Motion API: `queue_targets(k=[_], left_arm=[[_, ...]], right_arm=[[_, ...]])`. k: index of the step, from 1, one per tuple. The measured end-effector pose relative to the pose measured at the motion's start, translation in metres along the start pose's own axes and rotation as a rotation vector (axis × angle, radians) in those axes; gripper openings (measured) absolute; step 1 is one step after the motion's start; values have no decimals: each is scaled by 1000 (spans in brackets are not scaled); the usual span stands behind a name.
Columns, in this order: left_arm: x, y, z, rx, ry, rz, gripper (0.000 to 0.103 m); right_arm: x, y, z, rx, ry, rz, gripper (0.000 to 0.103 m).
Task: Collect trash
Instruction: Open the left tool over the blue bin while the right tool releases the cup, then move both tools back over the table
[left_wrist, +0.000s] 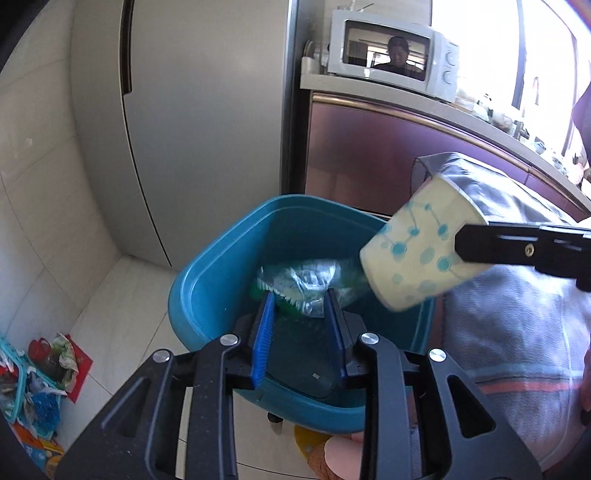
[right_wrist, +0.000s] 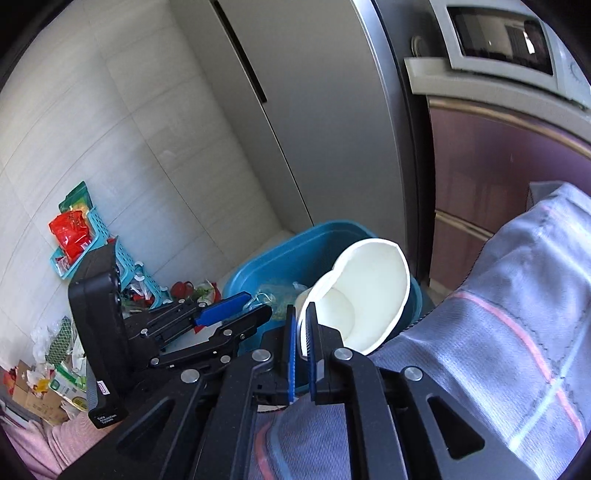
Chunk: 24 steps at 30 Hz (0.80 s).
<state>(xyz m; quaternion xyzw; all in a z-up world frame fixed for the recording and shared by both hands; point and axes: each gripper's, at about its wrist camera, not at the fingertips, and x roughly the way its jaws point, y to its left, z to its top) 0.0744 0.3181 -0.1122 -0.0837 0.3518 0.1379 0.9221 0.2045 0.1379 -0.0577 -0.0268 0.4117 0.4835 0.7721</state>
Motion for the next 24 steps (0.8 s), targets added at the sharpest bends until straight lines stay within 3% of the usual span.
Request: queue_targets(k=[6,12,18,24], left_arm=[[11,3,-4,-35,12,6,36],[-8,-1,-10,-42,-30,-4,42],[-37,-19,-6,-11,-95,-61,53],[-69,-57,-2,62,-161,-160,62]], right_arm=[[5,-5,0,35,10,-14,15],[-7,-14,-8,53,-18,-18,18],[-39,-19,-22,46,-59,-25,25],[-96,-22,-49,24,-143,-71,35]])
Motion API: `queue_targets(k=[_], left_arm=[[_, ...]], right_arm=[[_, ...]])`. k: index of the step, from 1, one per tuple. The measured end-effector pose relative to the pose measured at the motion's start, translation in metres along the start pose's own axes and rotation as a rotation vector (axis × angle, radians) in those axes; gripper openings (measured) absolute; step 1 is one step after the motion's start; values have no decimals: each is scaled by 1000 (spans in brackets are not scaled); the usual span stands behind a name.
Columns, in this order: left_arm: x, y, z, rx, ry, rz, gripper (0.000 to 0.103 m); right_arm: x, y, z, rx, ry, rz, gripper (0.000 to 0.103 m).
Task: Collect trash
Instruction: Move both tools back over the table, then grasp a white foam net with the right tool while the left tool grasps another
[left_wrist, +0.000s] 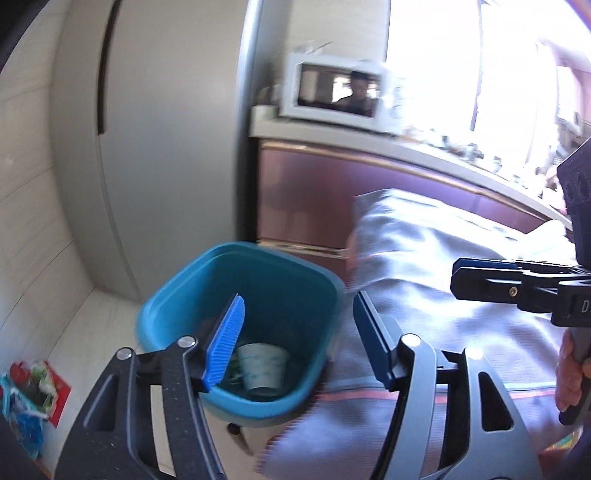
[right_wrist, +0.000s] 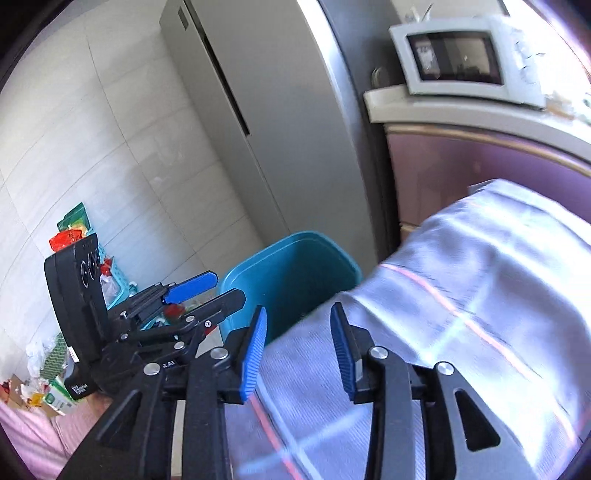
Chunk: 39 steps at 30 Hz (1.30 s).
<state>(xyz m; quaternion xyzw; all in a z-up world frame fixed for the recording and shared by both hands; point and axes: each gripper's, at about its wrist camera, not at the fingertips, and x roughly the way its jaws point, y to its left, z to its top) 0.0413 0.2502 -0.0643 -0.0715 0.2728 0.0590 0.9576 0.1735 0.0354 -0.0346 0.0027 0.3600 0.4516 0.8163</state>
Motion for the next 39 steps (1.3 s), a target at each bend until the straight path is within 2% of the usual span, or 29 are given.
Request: queue_targets(k=[11,17,22,25,29,32,39], left_arm=[[-10,-110,4,167,-14,-237,63],[-5,-187,2,287,-7,-354,64],[4,-252,2,403,-17,-407,64],[11,-286,8,456,-28,-434,64],[19,-325,14,504,-38,-464,64],[25,-345,19,538,-48,-465,64],[41,-380,18,614,-43,-474,64]], right_arm=[[-120,-54,-45,130,-152,-209,39],[-177,-86,-67,209,-224,-315,40],[-219,-113,-69,234,-296,-401,40],[-235,-135,-65,253,-329,-445,45],[-247,-171,-56,324,-328,-448,51],[-253,-196,-51,369,-328,-446,52],[-241,-242,-35,471,-284,-397,62]])
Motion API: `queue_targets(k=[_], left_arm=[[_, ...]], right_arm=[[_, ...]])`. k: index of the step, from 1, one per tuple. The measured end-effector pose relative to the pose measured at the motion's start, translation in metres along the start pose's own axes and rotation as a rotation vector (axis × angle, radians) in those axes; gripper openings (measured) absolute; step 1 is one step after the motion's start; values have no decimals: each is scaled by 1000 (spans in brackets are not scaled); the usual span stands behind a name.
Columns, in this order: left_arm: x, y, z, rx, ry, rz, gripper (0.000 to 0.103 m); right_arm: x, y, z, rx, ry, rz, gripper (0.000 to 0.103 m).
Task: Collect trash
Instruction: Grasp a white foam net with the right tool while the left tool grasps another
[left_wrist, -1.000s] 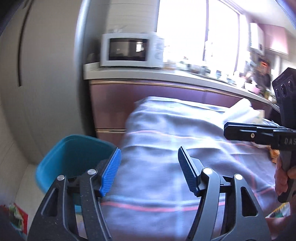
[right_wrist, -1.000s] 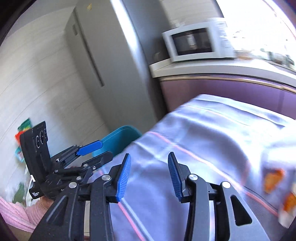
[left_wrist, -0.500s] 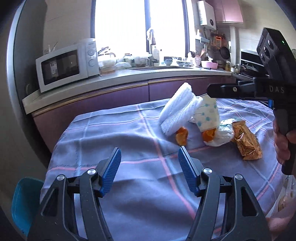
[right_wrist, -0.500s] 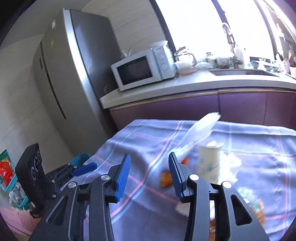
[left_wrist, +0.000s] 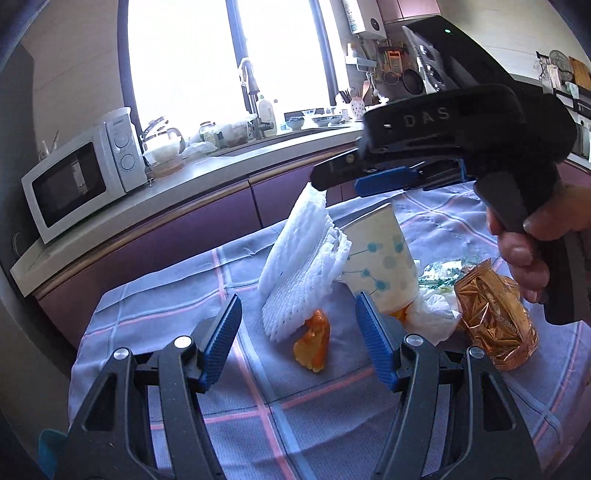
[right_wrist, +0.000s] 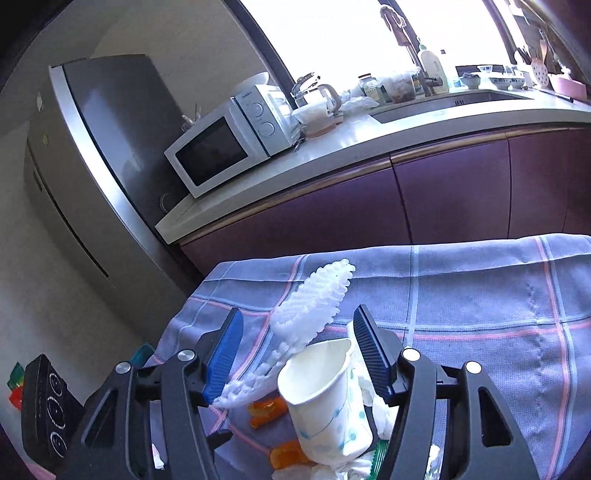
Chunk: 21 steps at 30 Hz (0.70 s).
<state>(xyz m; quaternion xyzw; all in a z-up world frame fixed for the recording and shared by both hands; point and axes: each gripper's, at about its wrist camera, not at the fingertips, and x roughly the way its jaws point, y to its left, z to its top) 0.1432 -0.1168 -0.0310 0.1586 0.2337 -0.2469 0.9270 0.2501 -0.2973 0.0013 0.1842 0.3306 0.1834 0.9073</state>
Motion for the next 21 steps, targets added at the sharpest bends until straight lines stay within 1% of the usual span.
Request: queue_targets(k=[5,7,8,9,10,11,13,14,15,17,21], left_arm=[[12,-5,4,21,6,-13,63],[13,-7,5,26,6,-22,55],[15,-6,6,26,10,-26,47],[17,-6,6,22,13,-34,41],[18,-6,7,19,15,-40,38],[19,-4,6,17,14,-39,32],[20,-2,5,8,17,-49,21],[20,-1,5,2,16,-52,14],[19,0,5,-2,11,-52,13],[15,3,4,-10,-1,-48,12],[3,11,2,-39,-21,-38,11]], right_arm=[[23,-7,13,39,43,6,63],[28,-8,16,48,56,10,63],[31,-7,17,54,60,10,62],[34,-8,18,56,70,15,55],[35,-7,18,60,73,17,50],[36,-7,18,64,75,15,42],[37,-7,18,64,82,22,35],[38,-7,18,65,80,22,27],[38,-7,17,66,83,25,19],[38,-5,16,61,84,31,11],[31,1,15,43,55,43,11]])
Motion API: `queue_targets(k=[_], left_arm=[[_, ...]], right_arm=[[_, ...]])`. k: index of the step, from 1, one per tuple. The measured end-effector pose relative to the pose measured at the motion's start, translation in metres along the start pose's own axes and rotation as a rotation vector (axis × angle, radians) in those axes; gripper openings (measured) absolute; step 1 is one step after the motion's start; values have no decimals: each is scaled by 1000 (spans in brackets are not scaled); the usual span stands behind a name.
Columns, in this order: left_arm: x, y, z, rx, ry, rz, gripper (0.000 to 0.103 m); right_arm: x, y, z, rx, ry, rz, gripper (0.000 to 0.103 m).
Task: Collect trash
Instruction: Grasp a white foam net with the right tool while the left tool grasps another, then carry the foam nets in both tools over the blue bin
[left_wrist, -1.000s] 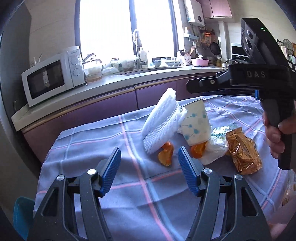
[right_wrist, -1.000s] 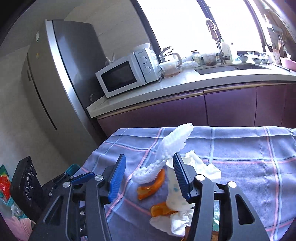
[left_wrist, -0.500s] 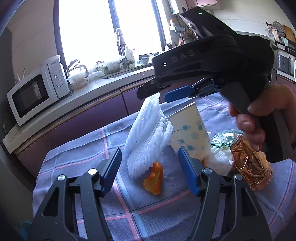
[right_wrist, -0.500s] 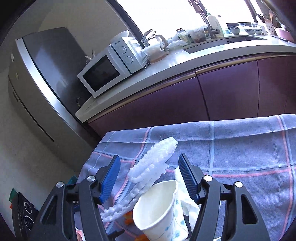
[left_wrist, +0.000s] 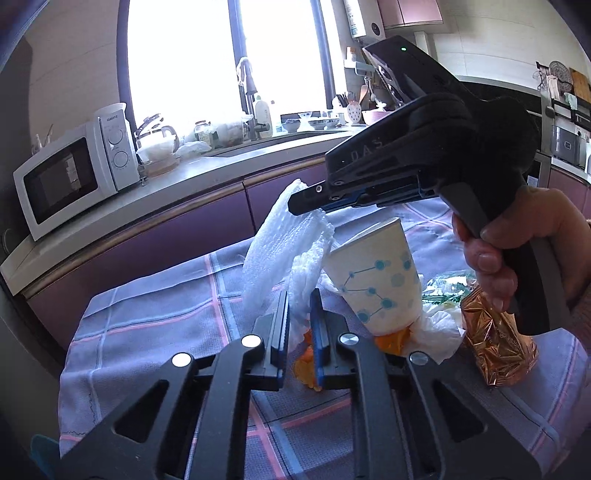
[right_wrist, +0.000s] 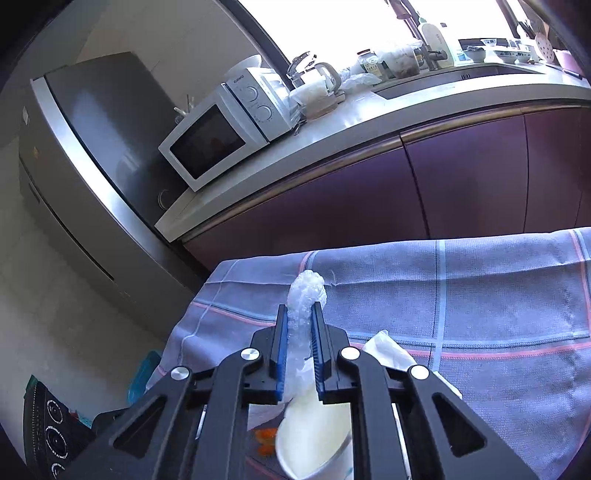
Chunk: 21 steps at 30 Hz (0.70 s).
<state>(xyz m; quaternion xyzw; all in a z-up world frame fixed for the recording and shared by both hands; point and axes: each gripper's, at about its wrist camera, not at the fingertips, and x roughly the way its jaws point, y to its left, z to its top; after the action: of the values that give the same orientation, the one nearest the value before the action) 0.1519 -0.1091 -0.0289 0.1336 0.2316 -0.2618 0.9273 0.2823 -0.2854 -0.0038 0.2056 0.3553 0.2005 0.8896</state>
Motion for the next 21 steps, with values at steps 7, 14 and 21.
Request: queue_targets(k=[7,14,21], left_arm=[[-30,23,0,-67,-35,30,11],[-69,48,-16,-170,-49,42,11],[-107,69,-42,-221,-47,78,11]], right_arm=[[-20,21,1,-33,-75,63,11],[-37,43,-6,-54,-117,141,11],[-42,64,-22,-63,-123,218,11]])
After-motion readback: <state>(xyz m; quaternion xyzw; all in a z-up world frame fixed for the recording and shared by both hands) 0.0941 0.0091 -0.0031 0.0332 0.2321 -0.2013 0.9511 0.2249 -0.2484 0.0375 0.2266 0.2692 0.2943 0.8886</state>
